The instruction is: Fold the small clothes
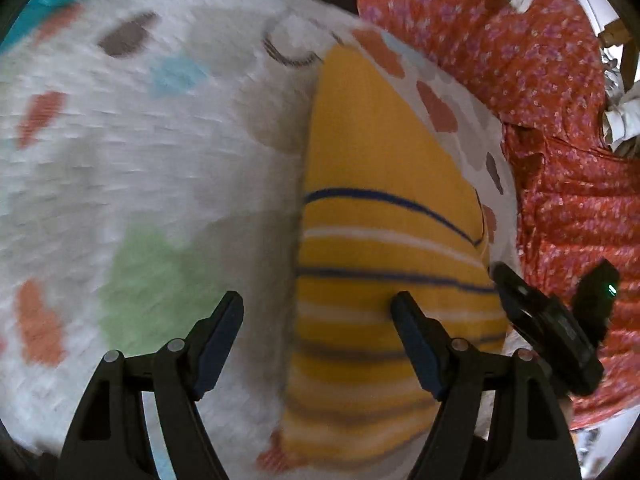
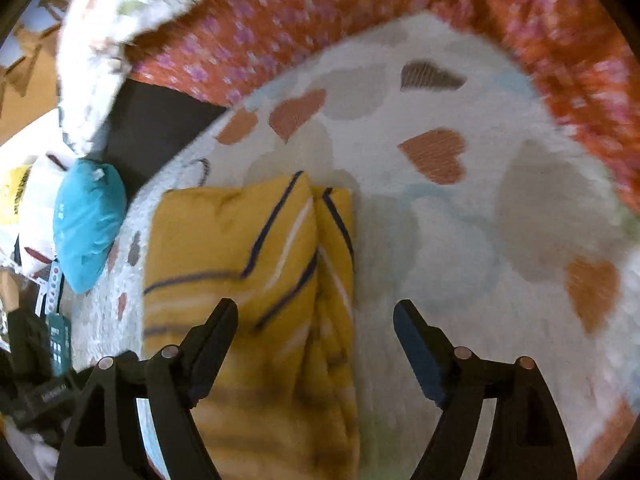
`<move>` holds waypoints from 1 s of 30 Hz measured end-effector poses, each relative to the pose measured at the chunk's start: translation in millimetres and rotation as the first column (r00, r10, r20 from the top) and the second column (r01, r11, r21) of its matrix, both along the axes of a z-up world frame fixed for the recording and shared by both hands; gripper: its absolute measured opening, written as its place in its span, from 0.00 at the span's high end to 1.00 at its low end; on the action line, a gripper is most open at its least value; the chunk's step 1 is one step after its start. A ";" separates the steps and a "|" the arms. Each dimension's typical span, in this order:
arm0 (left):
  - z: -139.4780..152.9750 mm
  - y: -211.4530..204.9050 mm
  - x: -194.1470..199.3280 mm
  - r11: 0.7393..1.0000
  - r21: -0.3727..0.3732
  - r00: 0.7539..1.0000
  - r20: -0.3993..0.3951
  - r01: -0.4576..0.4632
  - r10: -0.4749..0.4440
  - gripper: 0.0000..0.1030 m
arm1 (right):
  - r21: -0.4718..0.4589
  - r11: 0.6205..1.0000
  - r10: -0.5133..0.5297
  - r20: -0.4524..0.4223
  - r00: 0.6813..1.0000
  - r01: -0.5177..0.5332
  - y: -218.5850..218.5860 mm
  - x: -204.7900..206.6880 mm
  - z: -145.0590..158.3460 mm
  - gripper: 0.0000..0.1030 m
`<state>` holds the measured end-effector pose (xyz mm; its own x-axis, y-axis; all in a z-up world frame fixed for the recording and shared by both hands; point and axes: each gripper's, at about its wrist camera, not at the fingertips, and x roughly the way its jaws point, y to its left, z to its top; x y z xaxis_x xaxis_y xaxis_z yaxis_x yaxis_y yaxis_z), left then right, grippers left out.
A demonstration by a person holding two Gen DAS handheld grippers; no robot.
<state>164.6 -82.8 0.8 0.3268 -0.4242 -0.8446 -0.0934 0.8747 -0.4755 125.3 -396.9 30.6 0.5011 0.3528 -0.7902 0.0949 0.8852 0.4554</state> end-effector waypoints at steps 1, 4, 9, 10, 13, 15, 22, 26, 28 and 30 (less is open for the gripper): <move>-5.6 -3.2 9.0 1.000 -0.018 1.000 -0.005 0.018 -0.018 0.25 | -0.001 1.000 0.004 -0.019 1.000 -0.004 1.4 14.8 -8.2 0.19; -16.9 -13.0 28.1 0.996 -0.069 0.998 -0.005 0.056 -0.056 0.16 | 0.006 1.000 0.016 -0.054 0.998 -0.015 4.4 42.2 -28.1 0.18; -8.0 -16.4 29.2 0.986 -0.142 0.996 -0.014 0.085 -0.088 0.50 | 0.128 0.991 0.044 -0.069 0.997 -0.035 20.4 52.2 -32.4 0.62; -2.7 -14.0 27.2 0.985 -0.149 0.996 -0.010 0.084 -0.087 0.58 | 0.103 0.994 0.045 -0.061 0.997 -0.039 26.0 51.5 -25.2 0.67; 21.5 -2.8 19.6 0.987 -0.139 0.996 0.026 0.086 -0.083 0.62 | 0.171 0.984 0.049 -0.028 0.998 -0.044 29.8 49.0 -5.0 0.73; 34.5 2.0 18.1 0.992 -0.095 0.996 0.043 0.086 -0.082 0.62 | 0.226 0.973 0.053 0.012 0.999 -0.054 33.0 49.0 9.8 0.75; 7.4 3.7 35.8 0.994 0.089 0.998 -0.019 0.055 -0.054 0.45 | 0.034 0.998 0.054 0.002 0.999 -0.054 66.1 70.5 -1.7 0.71; 20.9 10.5 23.6 0.997 0.069 0.999 0.009 0.032 -0.033 0.45 | -0.066 0.997 0.033 0.021 0.999 -0.031 57.6 55.8 6.9 0.60; 33.7 15.5 9.4 0.997 0.076 0.999 0.042 0.021 -0.025 0.45 | -0.087 0.996 0.016 0.051 0.999 -0.012 49.3 42.9 24.6 0.60; 48.2 21.7 -11.2 0.995 0.097 0.996 0.089 0.001 -0.010 0.45 | -0.083 0.996 0.022 0.116 0.993 -0.012 45.0 19.8 52.2 0.60</move>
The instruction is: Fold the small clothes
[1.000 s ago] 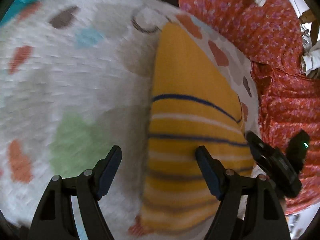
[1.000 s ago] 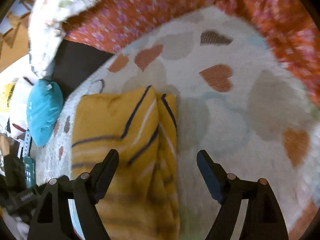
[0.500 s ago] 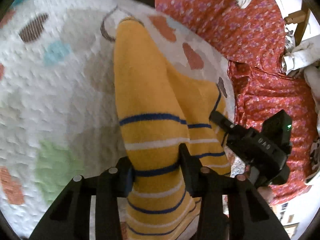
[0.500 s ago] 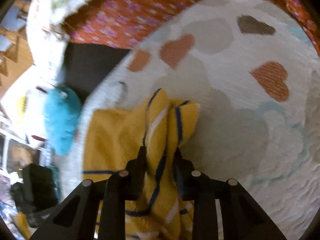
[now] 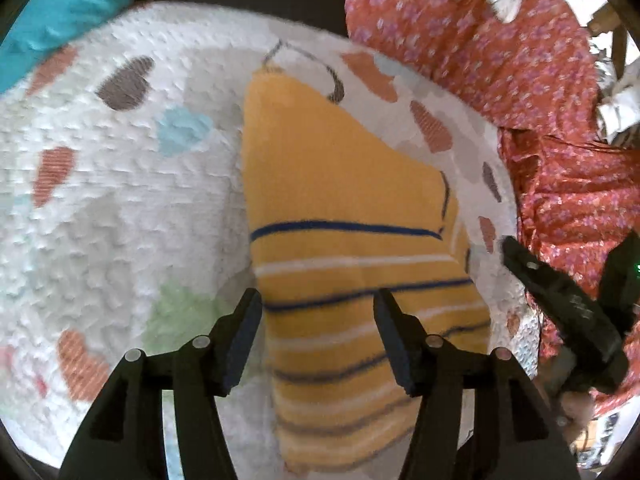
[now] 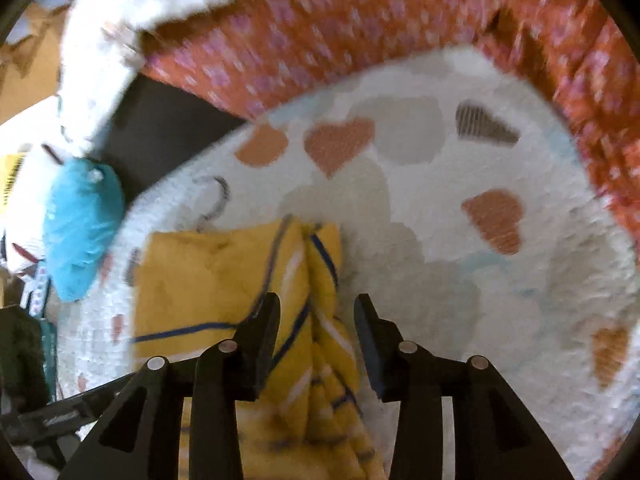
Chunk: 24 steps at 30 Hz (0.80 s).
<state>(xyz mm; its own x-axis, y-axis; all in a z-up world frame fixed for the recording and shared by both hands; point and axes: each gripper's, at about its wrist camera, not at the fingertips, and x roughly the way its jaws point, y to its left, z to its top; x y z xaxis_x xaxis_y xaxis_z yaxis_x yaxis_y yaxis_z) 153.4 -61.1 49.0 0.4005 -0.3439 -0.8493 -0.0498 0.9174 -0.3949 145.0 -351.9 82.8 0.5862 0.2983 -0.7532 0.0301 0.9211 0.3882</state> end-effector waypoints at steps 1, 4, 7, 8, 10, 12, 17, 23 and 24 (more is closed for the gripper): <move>6.2 2.8 -11.0 1.000 0.011 1.000 0.019 -0.010 0.010 0.45 | 0.013 1.000 0.009 0.022 1.000 -0.009 1.3 -7.9 9.7 0.59; 22.9 8.8 -43.8 0.997 0.055 0.996 0.075 -0.054 0.049 0.45 | 0.071 0.993 0.091 0.054 0.994 -0.095 16.2 -39.6 24.5 0.59; 40.3 9.8 -77.1 0.988 0.115 0.987 0.139 -0.100 0.084 0.45 | 0.074 0.982 0.173 -0.002 0.985 -0.173 36.5 -55.1 -0.5 0.60; 46.0 10.9 -87.4 0.985 0.134 0.983 0.160 -0.113 0.091 0.44 | 0.056 0.985 0.164 -0.036 0.986 -0.162 40.4 -53.7 -13.7 0.60; 61.7 9.5 -107.7 0.977 0.163 0.973 0.207 -0.136 0.100 0.44 | 0.008 0.993 0.119 -0.113 0.986 -0.119 36.5 -47.9 -44.5 0.60; 83.5 8.2 -128.5 0.963 0.211 0.955 0.278 -0.167 0.104 0.42 | 0.002 0.998 0.059 -0.150 0.987 -0.059 23.0 -47.0 -58.4 0.63; 144.1 -3.1 -183.1 0.881 0.320 0.830 0.542 -0.349 0.132 0.03 | -0.006 1.000 -0.008 -0.076 0.997 0.008 3.7 -85.7 -19.0 0.53; 192.2 -8.5 -234.5 0.818 0.288 0.703 0.685 -0.499 0.188 0.00 | -0.075 0.996 -0.047 0.018 0.999 0.048 0.0 -158.1 25.7 0.40; 194.8 -8.1 -239.1 0.818 0.289 0.708 0.679 -0.497 0.191 0.00 | -0.089 0.995 -0.048 0.030 0.998 0.050 2.9 -166.2 29.4 0.38</move>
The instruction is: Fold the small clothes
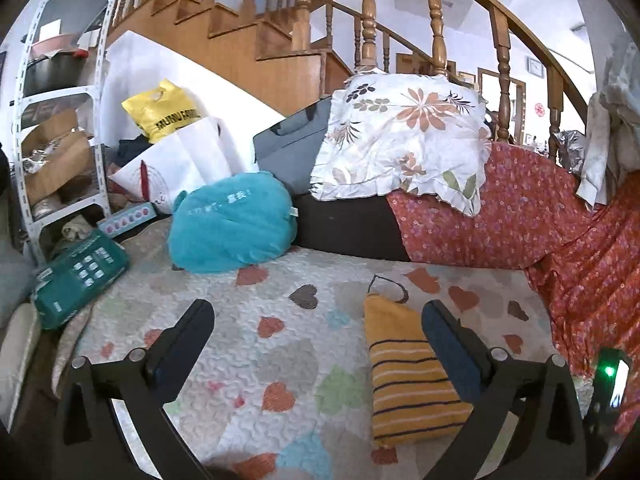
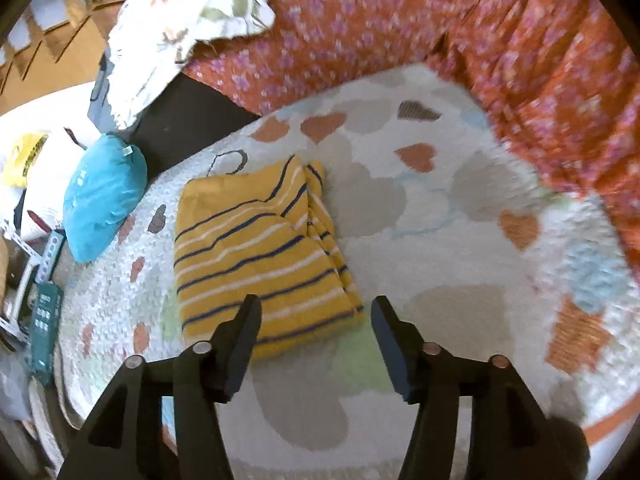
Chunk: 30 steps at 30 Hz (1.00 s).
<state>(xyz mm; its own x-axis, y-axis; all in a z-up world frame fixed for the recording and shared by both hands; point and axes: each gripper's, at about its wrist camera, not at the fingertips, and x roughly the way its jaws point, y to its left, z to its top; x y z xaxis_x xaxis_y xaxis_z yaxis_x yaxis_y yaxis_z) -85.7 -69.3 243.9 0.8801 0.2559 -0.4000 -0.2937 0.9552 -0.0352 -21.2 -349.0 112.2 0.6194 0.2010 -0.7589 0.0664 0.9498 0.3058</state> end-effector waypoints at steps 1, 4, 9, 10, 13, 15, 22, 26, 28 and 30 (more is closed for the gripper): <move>0.3 0.7 -1.7 1.000 -0.005 1.000 -0.007 0.004 -0.004 0.00 | -0.012 1.000 0.003 0.012 1.000 -0.003 1.9 -9.1 4.5 0.35; -6.3 2.1 -6.1 1.000 -0.017 0.999 -0.051 0.002 -0.002 0.00 | -0.062 0.997 0.037 0.045 0.998 -0.034 18.9 -36.4 11.9 0.30; -30.7 -5.6 -17.8 0.998 -0.057 0.987 -0.161 0.023 -0.032 0.00 | -0.149 0.985 0.097 0.052 0.994 -0.088 42.1 -61.4 9.1 0.26; -36.3 -7.7 -18.5 0.998 -0.063 0.982 -0.183 0.029 -0.040 0.00 | -0.161 0.983 0.098 0.045 0.994 -0.089 44.1 -64.3 7.2 0.26; -56.7 -16.3 -17.1 0.994 -0.090 0.960 -0.265 0.062 -0.084 0.00 | -0.154 0.985 0.086 0.026 0.996 -0.081 41.8 -69.0 2.8 0.26; -69.5 -21.9 -16.4 0.990 -0.116 0.941 -0.319 0.080 -0.114 0.00 | -0.155 0.986 0.071 0.015 0.997 -0.068 38.8 -71.1 0.6 0.26; -84.8 -39.1 -16.7 0.988 -0.105 0.918 -0.370 0.115 -0.146 0.00 | -0.190 0.980 0.065 0.006 0.998 -0.063 38.6 -80.6 -6.2 0.23; -89.3 -44.0 -14.5 0.987 -0.096 0.908 -0.388 0.132 -0.159 0.00 | -0.189 0.980 0.062 -0.014 0.998 -0.063 38.5 -79.6 -12.7 0.23; -92.7 -46.2 -12.2 0.986 -0.092 0.901 -0.402 0.137 -0.163 0.00 | -0.187 0.980 0.059 -0.021 0.998 -0.062 38.2 -78.1 -15.2 0.23; -95.6 -46.1 -9.2 0.986 -0.095 0.895 -0.413 0.140 -0.167 0.00 | -0.187 0.980 0.061 -0.025 0.998 -0.064 38.5 -76.9 -17.6 0.23</move>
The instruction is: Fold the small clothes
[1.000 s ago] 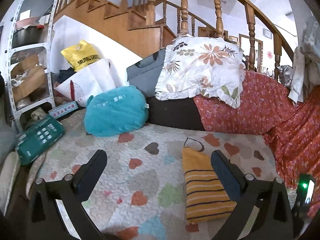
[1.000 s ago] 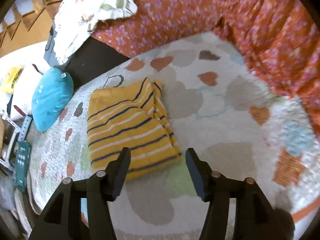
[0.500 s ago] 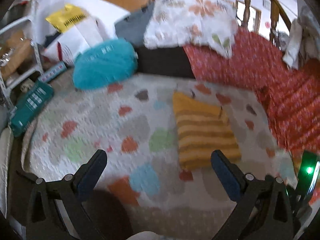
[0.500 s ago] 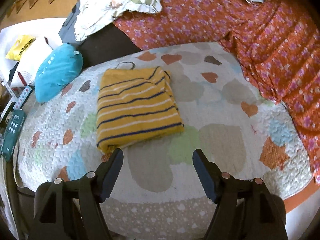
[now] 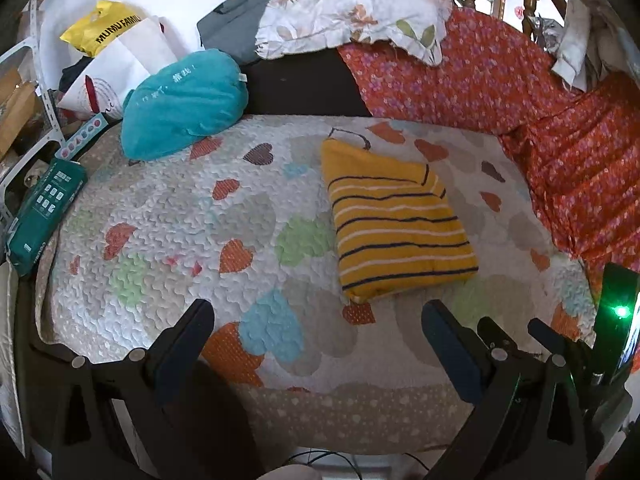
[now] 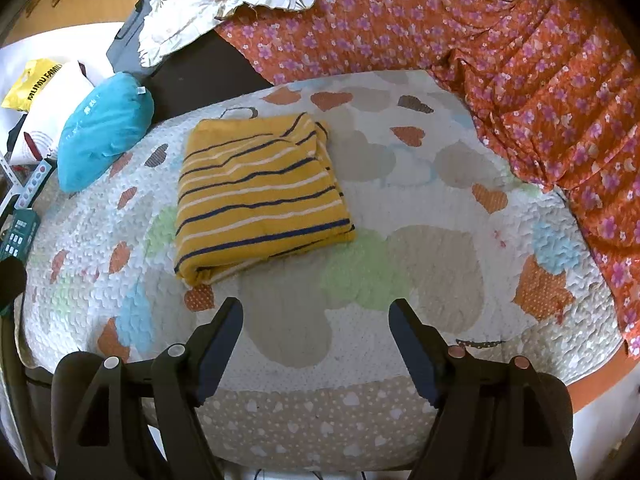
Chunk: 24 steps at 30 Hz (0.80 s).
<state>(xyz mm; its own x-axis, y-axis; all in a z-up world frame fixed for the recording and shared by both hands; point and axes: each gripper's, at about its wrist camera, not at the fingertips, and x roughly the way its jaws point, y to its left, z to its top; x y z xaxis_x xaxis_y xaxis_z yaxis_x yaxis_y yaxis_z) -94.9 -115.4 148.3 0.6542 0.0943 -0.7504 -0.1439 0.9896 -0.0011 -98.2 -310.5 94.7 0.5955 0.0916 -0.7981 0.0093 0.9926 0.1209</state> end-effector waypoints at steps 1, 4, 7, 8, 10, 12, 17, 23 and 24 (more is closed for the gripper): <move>-2.0 -0.6 1.3 1.000 0.003 1.000 -0.008 0.001 -0.001 0.00 | -0.001 1.000 0.001 -0.001 1.000 -0.001 0.4 0.4 -0.9 0.23; -6.6 -2.7 4.5 1.000 0.012 1.000 -0.020 0.006 -0.006 0.00 | -0.006 1.000 0.007 -0.009 1.000 -0.007 1.4 2.6 -4.8 0.23; -11.6 -4.6 7.8 1.000 0.016 0.999 -0.035 0.013 -0.012 0.00 | -0.008 1.000 0.011 -0.022 1.000 -0.011 1.7 5.5 -9.4 0.22; -13.5 -5.2 8.9 1.000 0.017 0.999 -0.040 0.015 -0.014 0.00 | -0.009 1.000 0.012 -0.026 1.000 -0.012 2.1 6.3 -10.8 0.22; -16.3 -6.1 10.4 1.000 0.017 0.999 -0.049 0.018 -0.017 0.00 | -0.010 1.000 0.014 -0.033 0.999 -0.014 2.9 7.9 -13.5 0.22; -19.5 -6.5 12.7 1.000 0.016 0.998 -0.059 0.023 -0.022 0.00 | -0.015 1.000 0.016 -0.039 0.999 -0.017 4.0 9.1 -16.0 0.22; -26.1 -6.6 16.4 1.000 0.004 0.996 -0.083 0.027 -0.026 0.00 | -0.025 0.999 0.018 -0.054 0.998 -0.020 5.9 11.9 -21.4 0.22; -32.6 -4.9 20.7 1.000 -0.008 0.994 -0.108 0.025 -0.026 0.00 | -0.034 0.999 0.020 -0.061 0.998 -0.022 6.2 14.7 -24.8 0.22; -33.6 -4.7 21.1 1.000 -0.012 0.993 -0.112 0.025 -0.027 0.00 | -0.034 0.999 0.021 -0.063 0.998 -0.023 6.3 15.1 -25.2 0.22</move>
<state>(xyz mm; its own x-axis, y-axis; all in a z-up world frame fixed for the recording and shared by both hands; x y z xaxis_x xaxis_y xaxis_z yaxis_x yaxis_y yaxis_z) -73.8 -120.1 114.6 0.5683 0.0696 -0.8199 -0.1178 0.9930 0.0027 -83.0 -304.2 69.5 0.5425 0.0758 -0.8366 -0.0058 0.9962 0.0865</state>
